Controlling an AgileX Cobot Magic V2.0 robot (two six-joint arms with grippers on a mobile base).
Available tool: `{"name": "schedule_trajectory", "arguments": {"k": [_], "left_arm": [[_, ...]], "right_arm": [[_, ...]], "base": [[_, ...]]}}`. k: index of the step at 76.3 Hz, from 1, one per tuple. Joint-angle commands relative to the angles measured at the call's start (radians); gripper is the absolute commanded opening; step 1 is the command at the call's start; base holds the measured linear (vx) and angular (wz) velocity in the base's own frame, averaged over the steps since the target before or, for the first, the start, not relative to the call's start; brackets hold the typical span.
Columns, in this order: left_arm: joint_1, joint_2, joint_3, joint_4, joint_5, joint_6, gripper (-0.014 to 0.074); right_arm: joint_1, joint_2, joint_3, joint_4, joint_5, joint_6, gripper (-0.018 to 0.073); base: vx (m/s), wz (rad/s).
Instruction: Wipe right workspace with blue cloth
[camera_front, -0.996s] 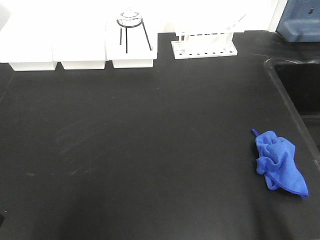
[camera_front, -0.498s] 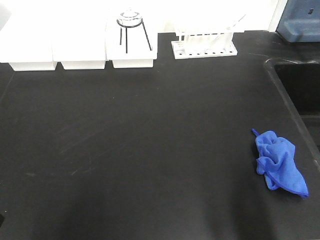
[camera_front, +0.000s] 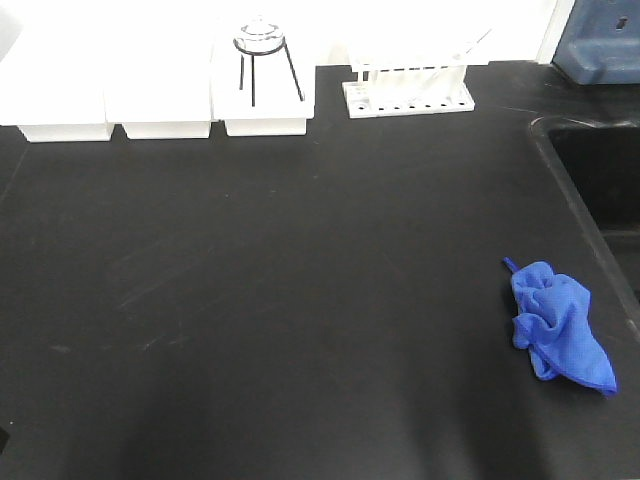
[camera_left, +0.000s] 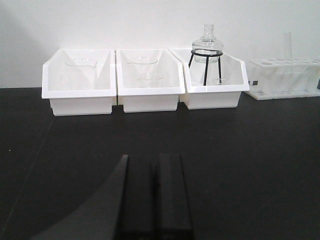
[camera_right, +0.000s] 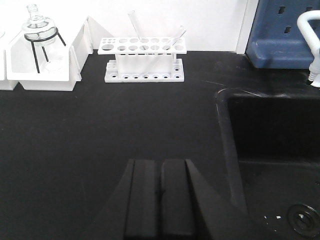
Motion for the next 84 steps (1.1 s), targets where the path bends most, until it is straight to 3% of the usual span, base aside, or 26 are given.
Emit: {"name": "schedule_trajectory", "arguments": {"k": [1,24,32,52,84], "left_arm": [[0.000,-0.010,-0.025,-0.003,-0.091,0.002,-0.0006],[0.000,-0.010,-0.025,-0.003,-0.091,0.002,-0.0006],[0.000,-0.010,-0.025,-0.003,-0.091,0.002,-0.0006],[0.000,-0.010,-0.025,-0.003,-0.091,0.002,-0.0006],[0.000,-0.010,-0.025,-0.003,-0.091,0.002,-0.0006]], "right_arm": [[0.000,0.006,-0.030,-0.015,-0.055,-0.020,0.0118],[0.000,0.006,-0.030,-0.184,-0.028,0.014,0.0561],[0.000,0.006,-0.030,-0.186,-0.022,0.047,0.0650],[0.000,0.142,-0.030,-0.230,0.096,0.161,0.0625],[-0.001,0.611,-0.030,-0.230,0.087,0.166,0.0593]], "base": [[0.00,0.00],[0.00,0.00],[0.00,0.00],[0.00,0.00],[0.00,0.00]]}}
